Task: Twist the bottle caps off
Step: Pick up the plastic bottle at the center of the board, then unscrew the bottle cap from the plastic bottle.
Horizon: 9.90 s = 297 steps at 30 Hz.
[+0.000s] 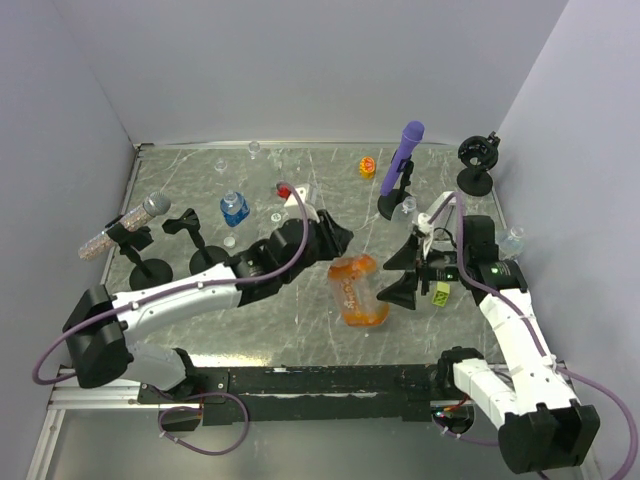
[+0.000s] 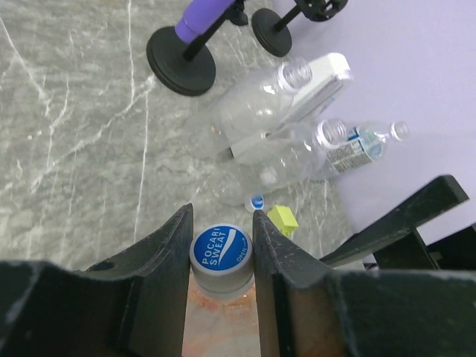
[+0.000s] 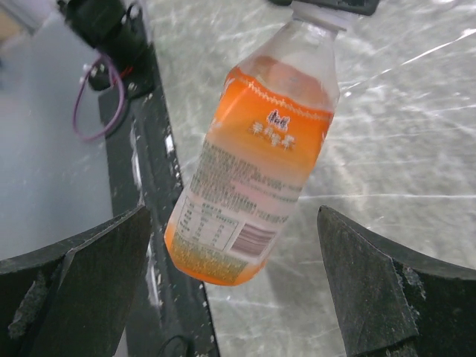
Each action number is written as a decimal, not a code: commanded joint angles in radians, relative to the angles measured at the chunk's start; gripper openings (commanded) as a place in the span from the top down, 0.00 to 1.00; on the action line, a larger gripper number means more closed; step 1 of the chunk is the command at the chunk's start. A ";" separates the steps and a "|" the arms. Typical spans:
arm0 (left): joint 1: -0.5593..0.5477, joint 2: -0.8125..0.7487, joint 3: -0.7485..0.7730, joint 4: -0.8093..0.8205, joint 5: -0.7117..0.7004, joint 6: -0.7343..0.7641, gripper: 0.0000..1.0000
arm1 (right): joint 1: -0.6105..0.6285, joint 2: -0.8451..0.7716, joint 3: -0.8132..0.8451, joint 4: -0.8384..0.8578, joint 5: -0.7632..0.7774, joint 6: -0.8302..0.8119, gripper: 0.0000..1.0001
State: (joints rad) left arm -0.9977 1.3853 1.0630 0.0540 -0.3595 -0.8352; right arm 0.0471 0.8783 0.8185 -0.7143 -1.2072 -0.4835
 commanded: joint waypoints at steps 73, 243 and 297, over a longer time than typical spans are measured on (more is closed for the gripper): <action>-0.062 -0.430 -0.322 0.217 0.900 0.904 0.04 | 0.201 0.064 0.030 -0.378 -0.060 -0.725 0.80; -0.108 -0.379 0.103 -0.482 0.528 0.167 0.04 | 0.218 0.117 0.027 -0.286 0.047 -0.576 0.81; 0.059 -0.170 0.080 -0.316 0.909 0.411 0.99 | 0.221 0.126 0.030 -0.297 0.047 -0.586 0.81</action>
State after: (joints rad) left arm -0.9283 1.2148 1.0714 -0.2485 0.6182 -0.0540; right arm 0.2619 1.0080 0.8417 -1.0336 -1.1511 -1.0233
